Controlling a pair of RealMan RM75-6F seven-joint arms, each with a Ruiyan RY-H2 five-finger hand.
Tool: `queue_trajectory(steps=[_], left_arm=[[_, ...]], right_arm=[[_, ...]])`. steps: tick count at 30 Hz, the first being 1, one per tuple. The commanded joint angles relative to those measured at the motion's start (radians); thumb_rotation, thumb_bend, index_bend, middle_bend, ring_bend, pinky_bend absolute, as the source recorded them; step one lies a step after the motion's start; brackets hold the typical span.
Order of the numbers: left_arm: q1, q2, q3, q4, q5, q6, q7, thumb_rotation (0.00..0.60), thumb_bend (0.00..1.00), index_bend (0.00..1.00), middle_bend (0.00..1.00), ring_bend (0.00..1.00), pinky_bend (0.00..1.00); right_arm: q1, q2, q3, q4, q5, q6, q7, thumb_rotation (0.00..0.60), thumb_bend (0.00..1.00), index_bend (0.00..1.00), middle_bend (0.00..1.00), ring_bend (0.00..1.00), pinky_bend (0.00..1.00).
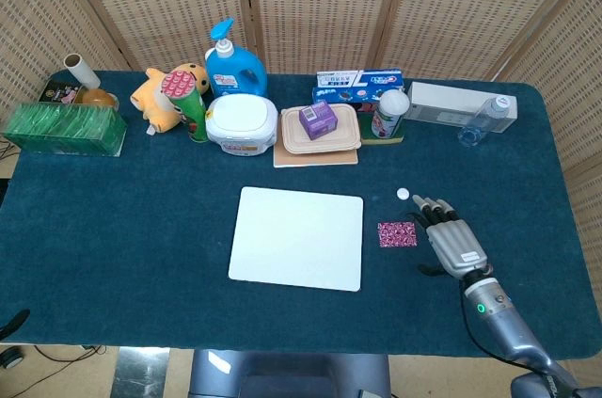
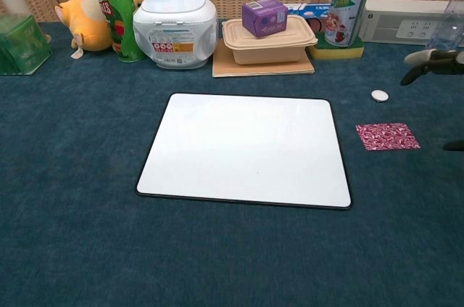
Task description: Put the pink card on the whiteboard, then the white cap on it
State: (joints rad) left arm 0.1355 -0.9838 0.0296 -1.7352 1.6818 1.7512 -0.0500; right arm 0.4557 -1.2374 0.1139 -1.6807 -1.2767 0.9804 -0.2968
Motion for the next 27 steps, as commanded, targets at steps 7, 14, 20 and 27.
queue_trajectory(steps=[7, 14, 20, 27], left_arm=[[-0.004, 0.002, -0.007, -0.007, -0.020, -0.010, 0.001, 0.600, 0.11, 0.00, 0.00, 0.00, 0.00], [-0.007, 0.002, -0.006, -0.010, -0.023, -0.018, 0.007, 0.600, 0.11, 0.00, 0.00, 0.00, 0.00], [-0.007, 0.001, -0.006, -0.012, -0.023, -0.019, 0.014, 0.600, 0.11, 0.00, 0.00, 0.00, 0.00], [-0.008, 0.002, -0.006, -0.013, -0.026, -0.022, 0.012, 0.600, 0.11, 0.00, 0.00, 0.00, 0.00]], right_arm=[[0.120, -0.105, 0.050, 0.030, 0.245, -0.099, -0.154, 0.576, 0.23, 0.23, 0.00, 0.00, 0.00], [0.166, -0.131, 0.053, 0.062, 0.351, -0.118, -0.188, 0.576, 0.22, 0.23, 0.00, 0.00, 0.00], [0.204, -0.150, 0.041, 0.091, 0.428, -0.113, -0.232, 0.575, 0.22, 0.23, 0.00, 0.00, 0.00], [0.213, -0.152, 0.022, 0.099, 0.449, -0.092, -0.243, 0.575, 0.22, 0.27, 0.00, 0.00, 0.00]])
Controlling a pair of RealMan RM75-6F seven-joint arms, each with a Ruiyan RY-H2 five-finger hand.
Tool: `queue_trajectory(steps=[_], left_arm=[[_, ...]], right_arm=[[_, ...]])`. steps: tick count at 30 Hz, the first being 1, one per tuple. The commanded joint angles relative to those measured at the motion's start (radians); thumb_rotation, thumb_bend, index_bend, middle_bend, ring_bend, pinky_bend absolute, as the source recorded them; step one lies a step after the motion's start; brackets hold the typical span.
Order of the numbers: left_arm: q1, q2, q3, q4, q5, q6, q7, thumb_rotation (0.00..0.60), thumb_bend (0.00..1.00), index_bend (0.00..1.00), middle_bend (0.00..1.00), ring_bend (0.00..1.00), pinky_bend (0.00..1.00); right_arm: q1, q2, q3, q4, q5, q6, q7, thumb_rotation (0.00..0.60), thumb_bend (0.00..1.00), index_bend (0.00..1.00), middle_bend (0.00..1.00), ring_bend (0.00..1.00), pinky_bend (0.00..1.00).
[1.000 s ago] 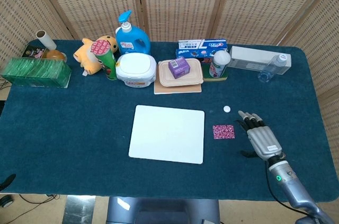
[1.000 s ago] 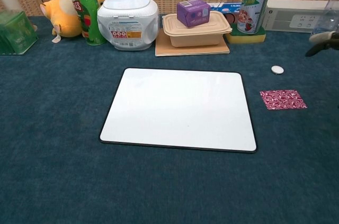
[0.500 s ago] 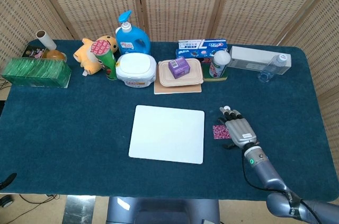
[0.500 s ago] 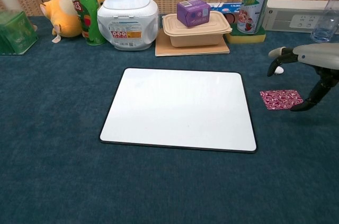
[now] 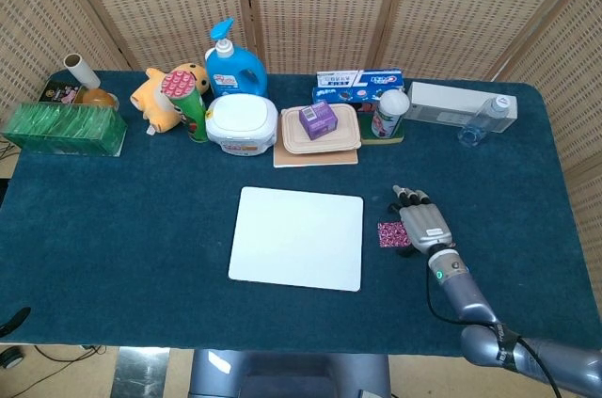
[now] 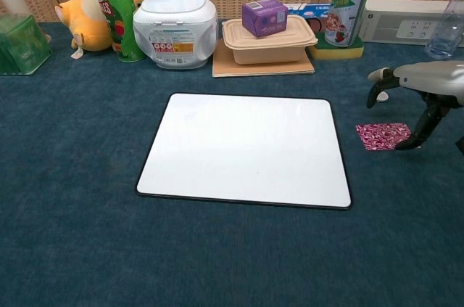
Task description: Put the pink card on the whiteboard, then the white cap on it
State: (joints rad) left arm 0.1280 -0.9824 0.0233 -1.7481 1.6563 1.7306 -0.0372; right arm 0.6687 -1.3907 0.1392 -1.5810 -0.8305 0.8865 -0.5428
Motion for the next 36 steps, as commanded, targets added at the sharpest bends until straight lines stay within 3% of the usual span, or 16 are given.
queue_trajectory(steps=[1, 36], left_arm=[[-0.001, 0.000, 0.000, 0.000, -0.001, -0.002, 0.000, 0.600, 0.11, 0.00, 0.00, 0.00, 0.00], [-0.005, -0.002, 0.005, -0.010, 0.000, -0.015, 0.018, 0.600, 0.11, 0.00, 0.00, 0.00, 0.00]], right_arm=[[0.000, 0.002, -0.007, 0.000, 0.004, 0.002, 0.005, 0.576, 0.22, 0.27, 0.00, 0.00, 0.00], [0.036, -0.043, -0.042, 0.083, 0.067, -0.018, 0.057, 0.576, 0.23, 0.33, 0.00, 0.00, 0.00]])
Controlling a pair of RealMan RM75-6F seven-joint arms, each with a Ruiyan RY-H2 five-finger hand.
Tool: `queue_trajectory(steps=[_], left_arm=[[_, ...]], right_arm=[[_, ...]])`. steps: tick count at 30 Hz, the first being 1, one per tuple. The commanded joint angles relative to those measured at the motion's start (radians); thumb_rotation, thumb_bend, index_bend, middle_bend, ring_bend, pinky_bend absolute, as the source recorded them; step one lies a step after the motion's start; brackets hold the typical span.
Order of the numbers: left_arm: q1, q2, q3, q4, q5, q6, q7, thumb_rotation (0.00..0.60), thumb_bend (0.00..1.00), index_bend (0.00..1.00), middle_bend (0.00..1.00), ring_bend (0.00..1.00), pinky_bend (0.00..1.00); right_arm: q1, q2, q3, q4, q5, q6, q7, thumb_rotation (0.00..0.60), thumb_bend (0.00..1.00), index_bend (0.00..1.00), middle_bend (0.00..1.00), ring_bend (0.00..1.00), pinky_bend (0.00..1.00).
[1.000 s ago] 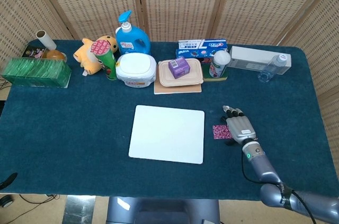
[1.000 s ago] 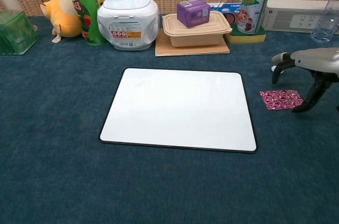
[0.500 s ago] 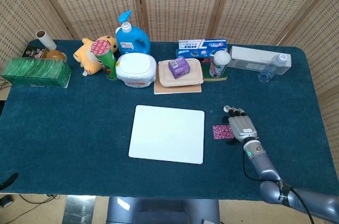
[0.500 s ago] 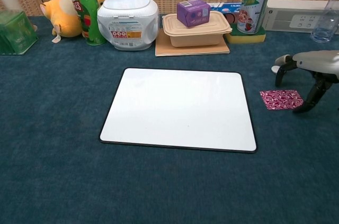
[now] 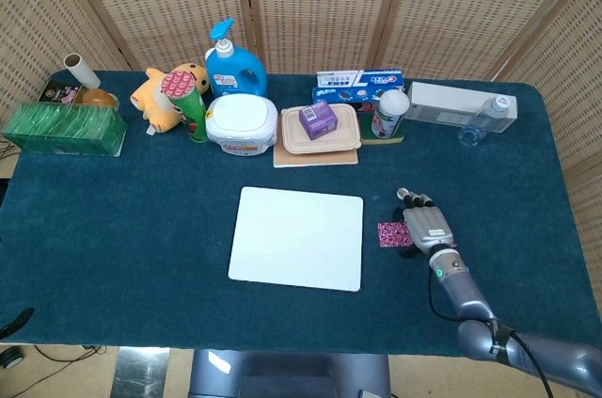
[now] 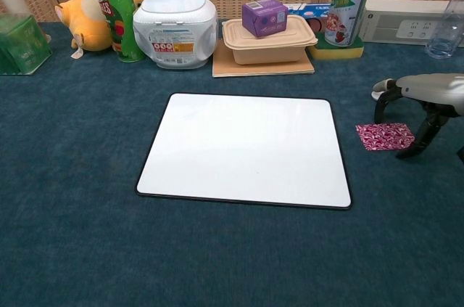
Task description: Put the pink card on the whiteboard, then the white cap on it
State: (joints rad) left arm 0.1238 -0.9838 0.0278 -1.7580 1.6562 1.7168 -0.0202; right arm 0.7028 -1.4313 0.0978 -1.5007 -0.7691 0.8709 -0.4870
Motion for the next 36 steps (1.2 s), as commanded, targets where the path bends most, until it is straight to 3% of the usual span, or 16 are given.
queue_trajectory(steps=[1, 12, 19, 36], left_arm=[[-0.001, 0.000, 0.000, 0.000, 0.000, -0.001, 0.001, 0.600, 0.11, 0.00, 0.00, 0.00, 0.00], [-0.003, -0.002, -0.001, -0.003, -0.003, -0.005, 0.007, 0.600, 0.11, 0.00, 0.00, 0.00, 0.00], [-0.004, -0.002, -0.001, -0.007, -0.006, -0.009, 0.013, 0.600, 0.11, 0.00, 0.00, 0.00, 0.00], [-0.002, 0.004, 0.002, -0.003, -0.001, -0.004, -0.004, 0.600, 0.11, 0.00, 0.00, 0.00, 0.00]], right_arm=[[0.003, -0.003, -0.001, 0.004, 0.008, -0.003, 0.002, 0.579, 0.23, 0.33, 0.00, 0.00, 0.00], [0.008, -0.003, -0.004, 0.012, 0.010, -0.010, 0.020, 0.580, 0.30, 0.44, 0.00, 0.00, 0.00], [0.009, -0.002, -0.009, 0.016, 0.009, -0.011, 0.030, 0.578, 0.30, 0.46, 0.00, 0.00, 0.00], [0.044, 0.036, 0.021, -0.129, 0.011, 0.044, -0.013, 0.576, 0.30, 0.46, 0.00, 0.00, 0.00]])
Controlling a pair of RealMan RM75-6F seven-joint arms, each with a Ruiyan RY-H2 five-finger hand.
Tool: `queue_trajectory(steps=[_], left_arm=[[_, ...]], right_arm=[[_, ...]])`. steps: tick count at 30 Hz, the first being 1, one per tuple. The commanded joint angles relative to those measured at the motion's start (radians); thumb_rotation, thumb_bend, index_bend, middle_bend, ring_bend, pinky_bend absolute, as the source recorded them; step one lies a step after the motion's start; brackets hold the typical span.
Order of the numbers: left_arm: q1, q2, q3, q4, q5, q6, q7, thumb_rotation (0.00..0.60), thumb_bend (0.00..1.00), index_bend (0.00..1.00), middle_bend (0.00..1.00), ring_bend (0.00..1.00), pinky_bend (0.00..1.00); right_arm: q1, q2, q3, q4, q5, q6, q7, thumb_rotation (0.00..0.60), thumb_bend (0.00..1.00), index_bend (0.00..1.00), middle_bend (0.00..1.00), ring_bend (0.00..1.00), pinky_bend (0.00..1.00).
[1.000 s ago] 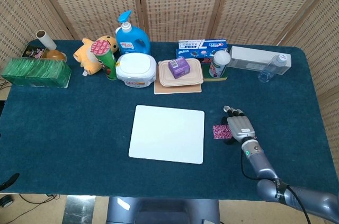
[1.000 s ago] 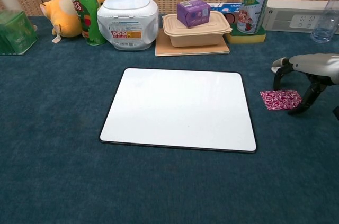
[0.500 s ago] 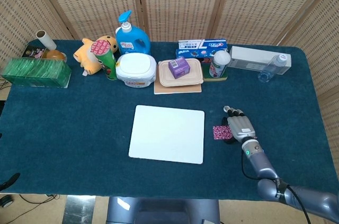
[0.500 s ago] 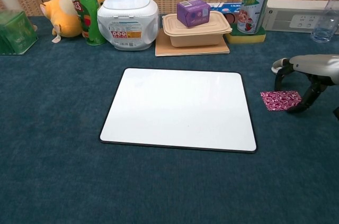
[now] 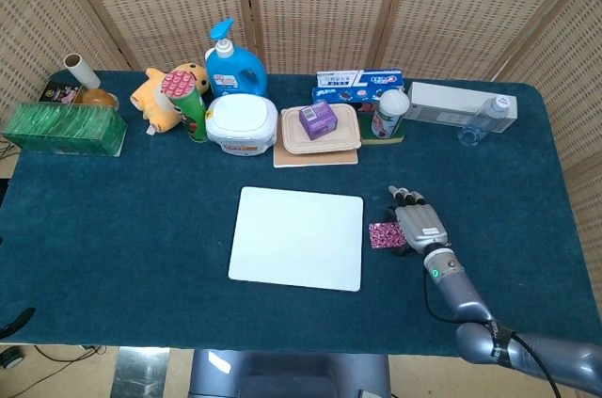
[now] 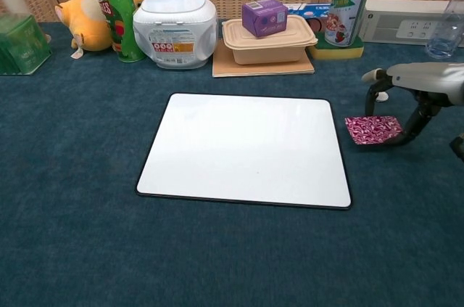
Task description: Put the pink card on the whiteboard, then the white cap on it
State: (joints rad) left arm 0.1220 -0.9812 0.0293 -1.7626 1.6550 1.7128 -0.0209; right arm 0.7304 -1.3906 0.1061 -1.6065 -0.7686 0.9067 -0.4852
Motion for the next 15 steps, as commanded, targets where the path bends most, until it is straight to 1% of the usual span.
queue_trajectory(steps=[1, 6, 11, 15], left_arm=[[0.000, 0.002, 0.001, 0.002, 0.001, 0.000, -0.007, 0.600, 0.11, 0.00, 0.00, 0.00, 0.00], [0.002, 0.008, 0.007, 0.005, 0.013, 0.005, -0.026, 0.600, 0.11, 0.00, 0.00, 0.00, 0.00], [0.003, 0.010, 0.017, 0.019, 0.037, 0.010, -0.037, 0.600, 0.11, 0.00, 0.00, 0.00, 0.00], [0.003, 0.013, 0.022, 0.024, 0.047, 0.011, -0.048, 0.600, 0.11, 0.00, 0.00, 0.00, 0.00]], right_arm=[[0.026, -0.012, 0.017, -0.035, 0.019, 0.010, -0.026, 0.577, 0.30, 0.46, 0.00, 0.00, 0.00], [0.068, -0.041, 0.029, -0.077, 0.072, 0.028, -0.085, 0.577, 0.30, 0.46, 0.00, 0.00, 0.00], [0.132, -0.105, 0.050, -0.111, 0.150, 0.056, -0.160, 0.577, 0.30, 0.46, 0.00, 0.00, 0.00], [0.193, -0.174, 0.068, -0.116, 0.241, 0.111, -0.248, 0.578, 0.30, 0.46, 0.00, 0.00, 0.00]])
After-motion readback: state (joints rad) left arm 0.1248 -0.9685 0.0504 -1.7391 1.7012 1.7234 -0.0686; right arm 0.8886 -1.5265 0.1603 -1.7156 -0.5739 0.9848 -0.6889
